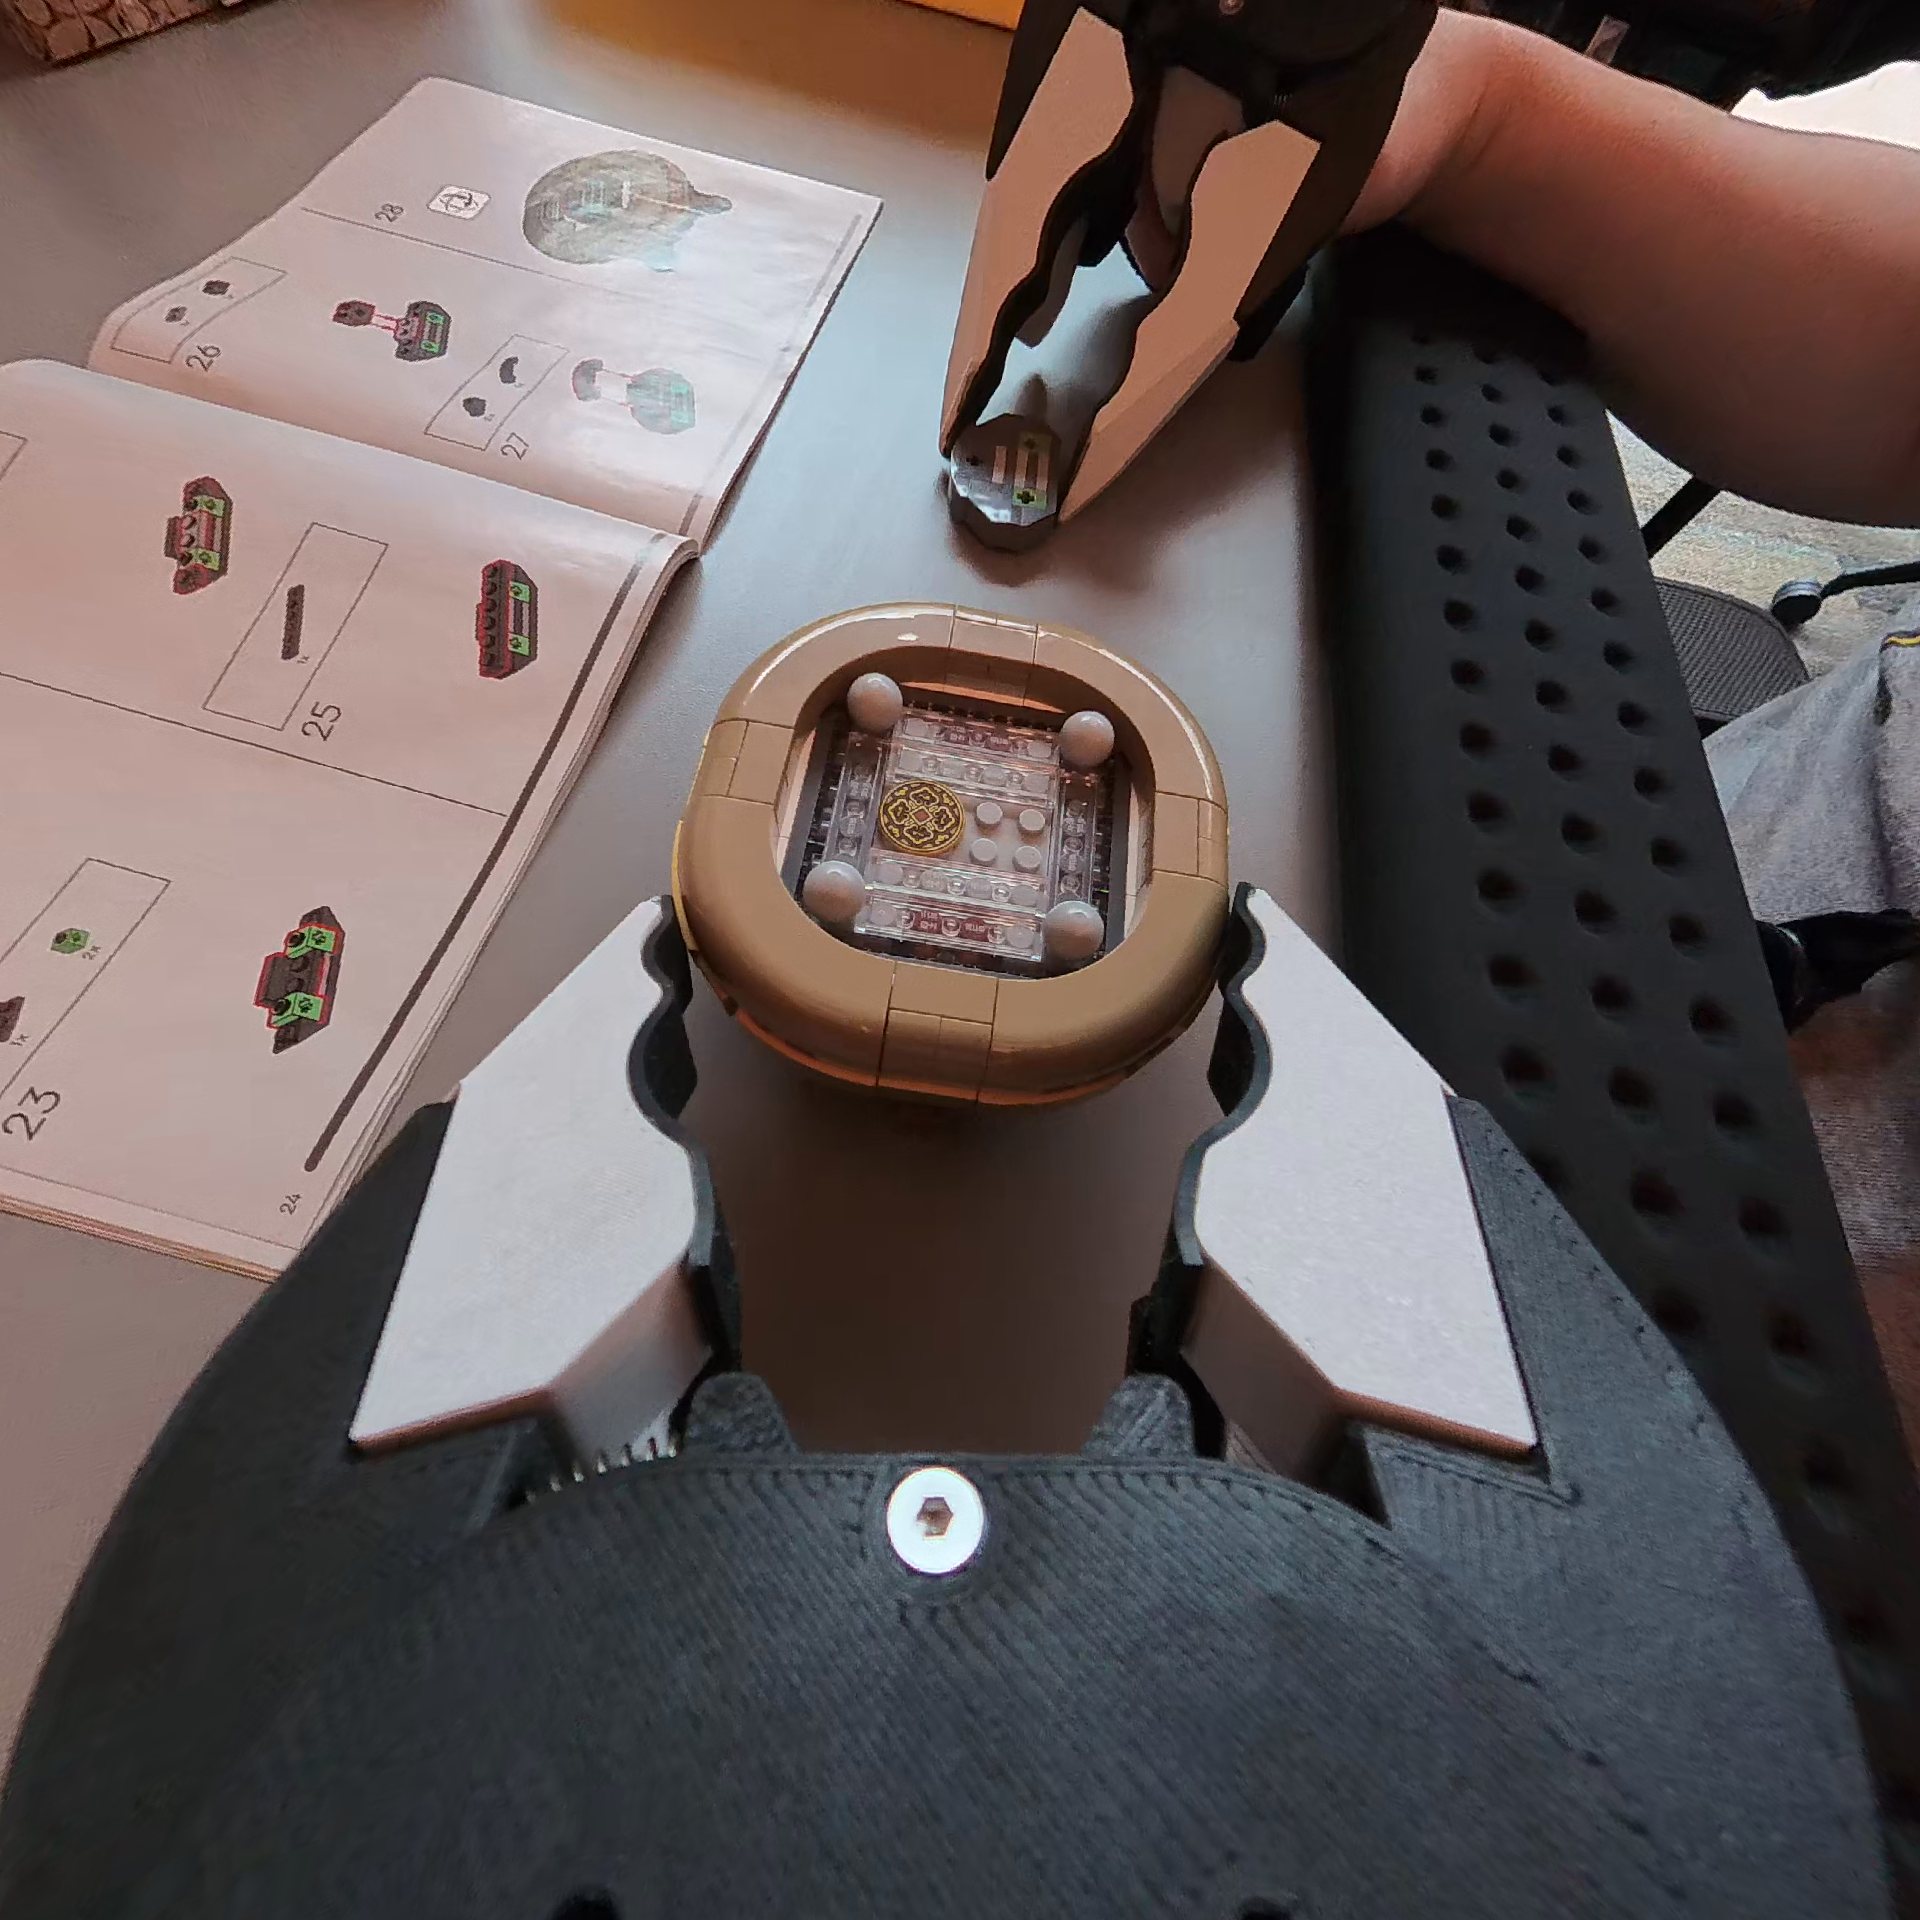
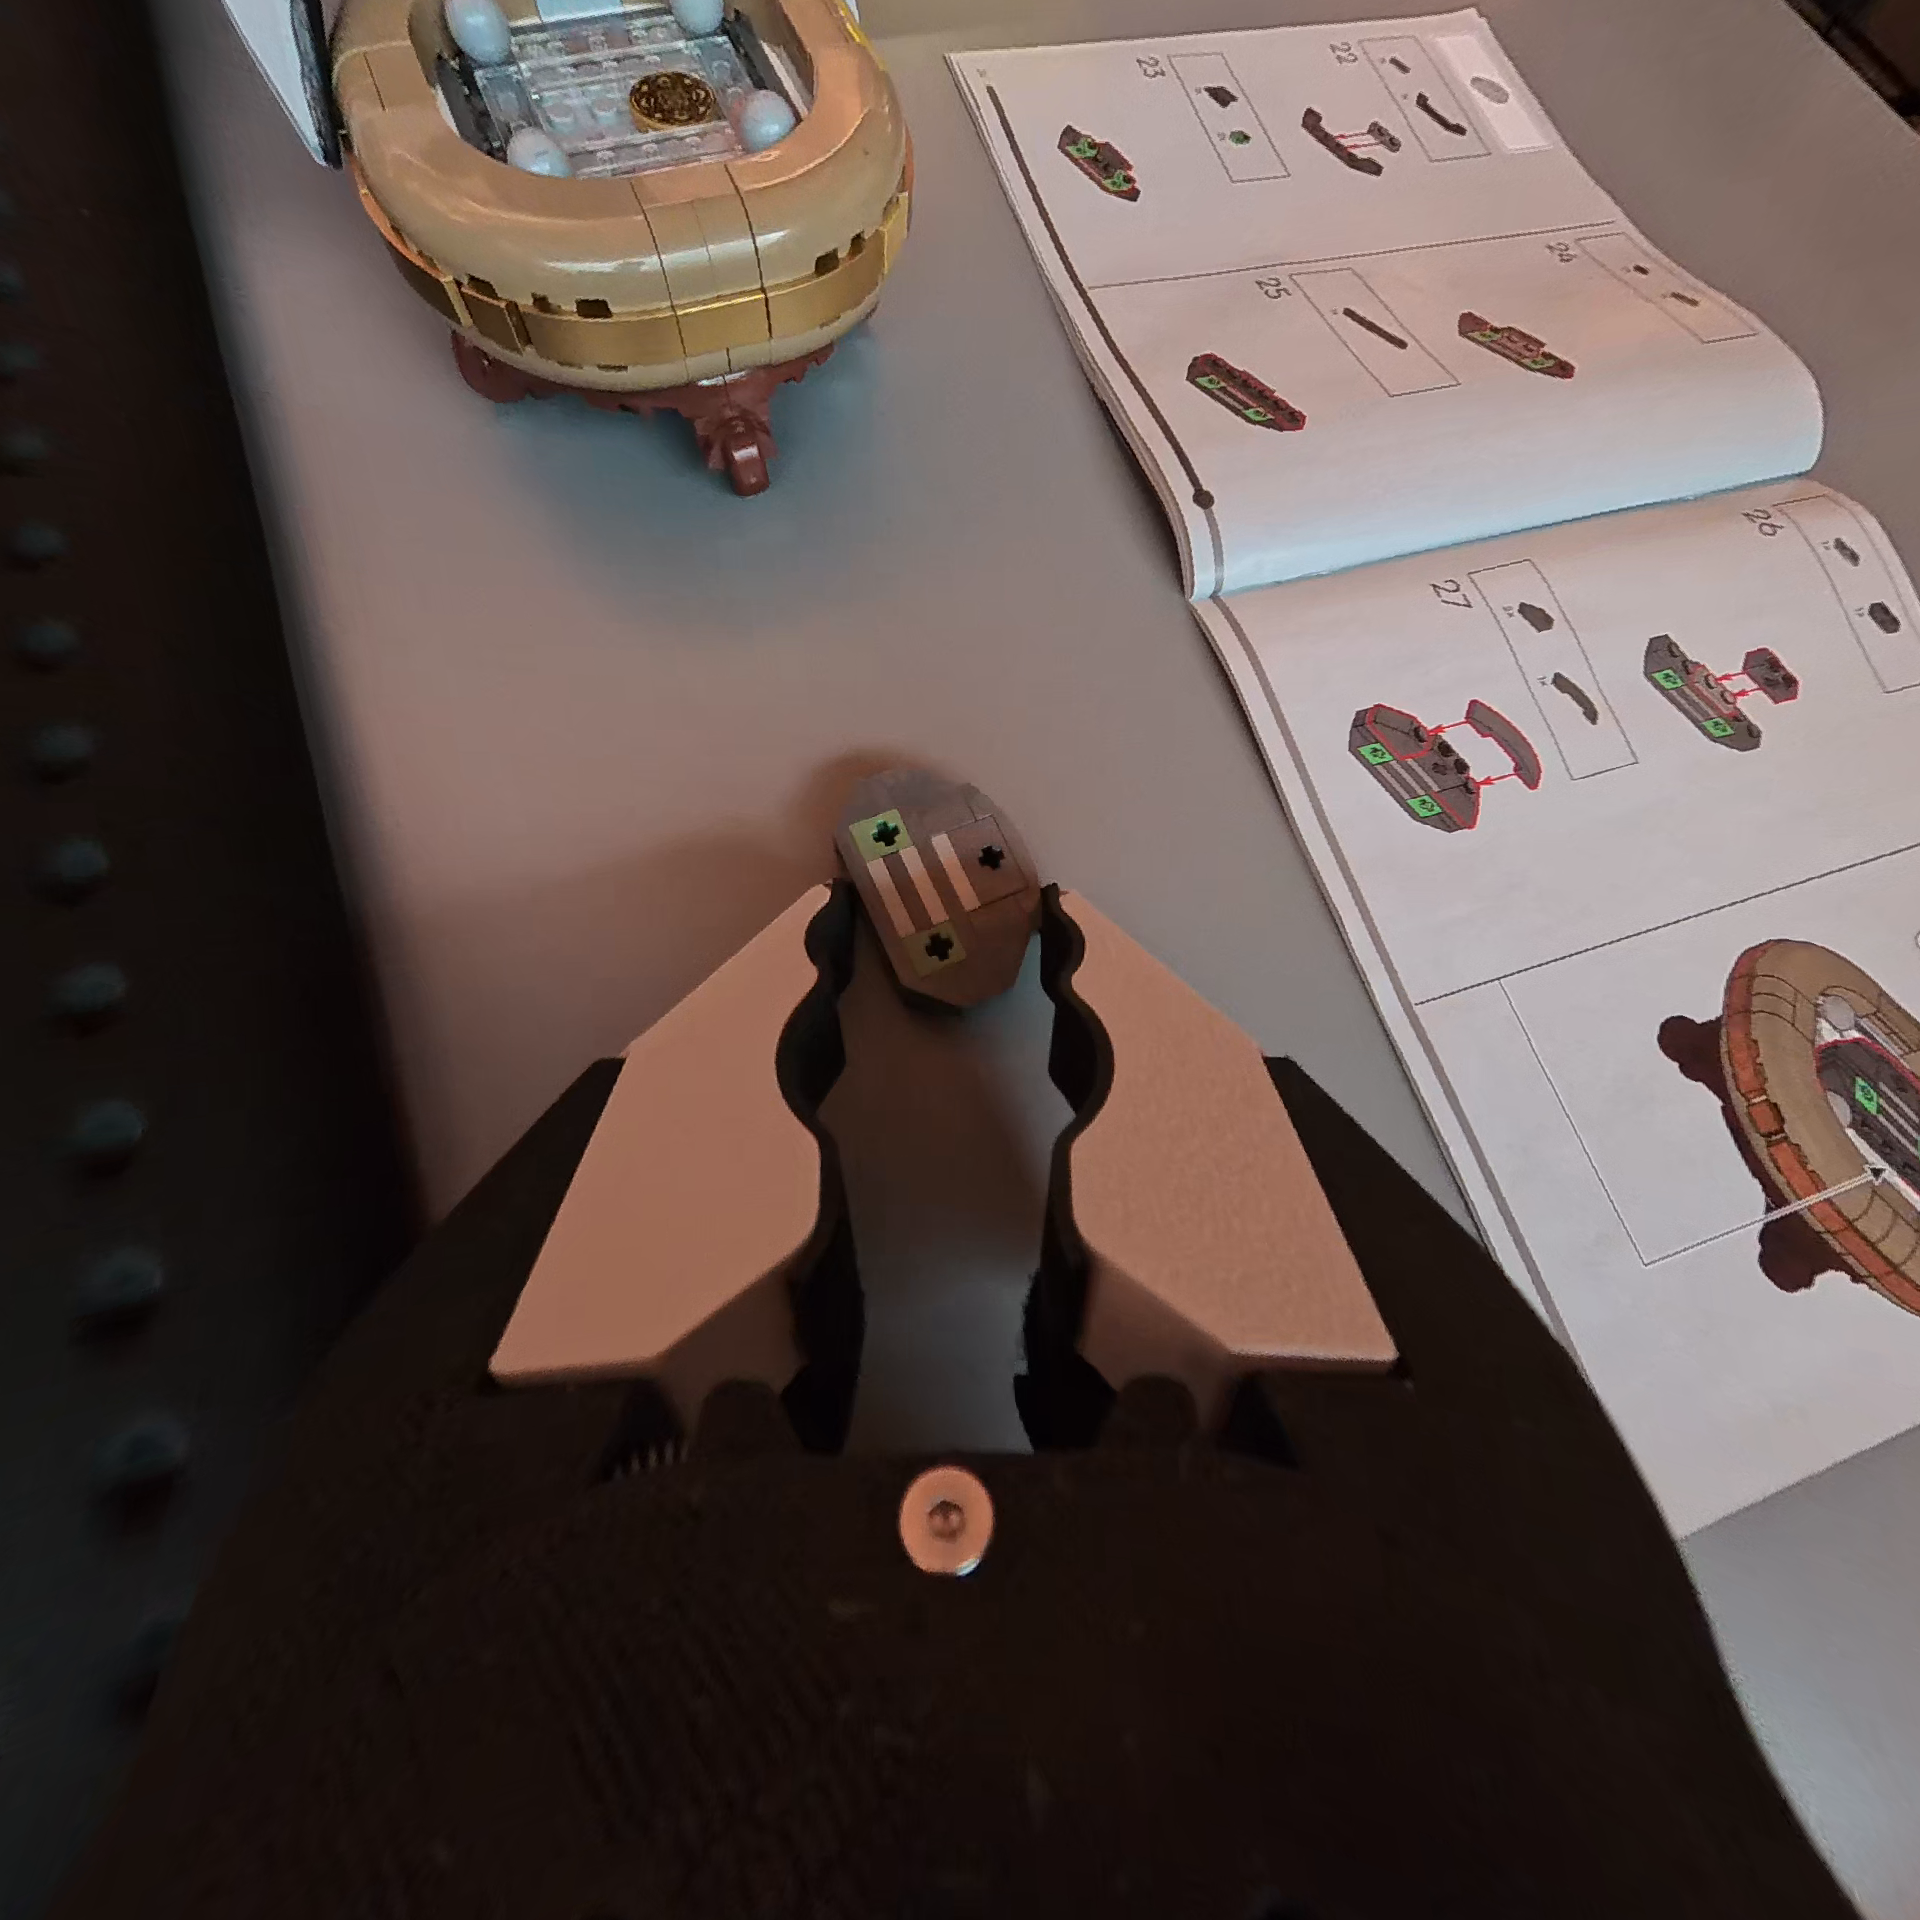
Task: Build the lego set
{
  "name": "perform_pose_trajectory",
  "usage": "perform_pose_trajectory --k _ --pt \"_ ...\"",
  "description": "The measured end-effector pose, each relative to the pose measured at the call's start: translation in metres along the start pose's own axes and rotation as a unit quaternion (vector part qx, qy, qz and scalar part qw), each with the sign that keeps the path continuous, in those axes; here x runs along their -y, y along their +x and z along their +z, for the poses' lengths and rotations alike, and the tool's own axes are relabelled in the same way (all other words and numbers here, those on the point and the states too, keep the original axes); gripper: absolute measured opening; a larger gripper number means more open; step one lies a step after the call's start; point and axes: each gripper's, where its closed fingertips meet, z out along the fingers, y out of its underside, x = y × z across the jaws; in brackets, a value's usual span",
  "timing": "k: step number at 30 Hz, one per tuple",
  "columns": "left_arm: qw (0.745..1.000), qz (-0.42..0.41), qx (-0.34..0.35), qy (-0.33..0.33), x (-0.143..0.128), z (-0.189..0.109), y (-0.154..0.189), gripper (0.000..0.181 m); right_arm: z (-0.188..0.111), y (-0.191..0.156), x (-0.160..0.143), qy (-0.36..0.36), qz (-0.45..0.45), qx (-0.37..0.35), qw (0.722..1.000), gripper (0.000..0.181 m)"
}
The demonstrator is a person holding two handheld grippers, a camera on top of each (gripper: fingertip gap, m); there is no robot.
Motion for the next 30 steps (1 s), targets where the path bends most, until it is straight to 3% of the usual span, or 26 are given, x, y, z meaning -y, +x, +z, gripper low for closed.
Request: perform_pose_trajectory --k 21,30 --pt "1.0 -0.007 -0.001 -0.01 -0.004 0.001 0.0 0.102 -0.003 0.005 0.002 -0.006 -0.026 -0.035 0.999 0.035" --pt "1.0 0.004 0.007 -0.022 -0.007 0.002 0.001 0.105 -0.03 0.016 0.043 0.106 -0.044 -0.088 0.99 0.034"
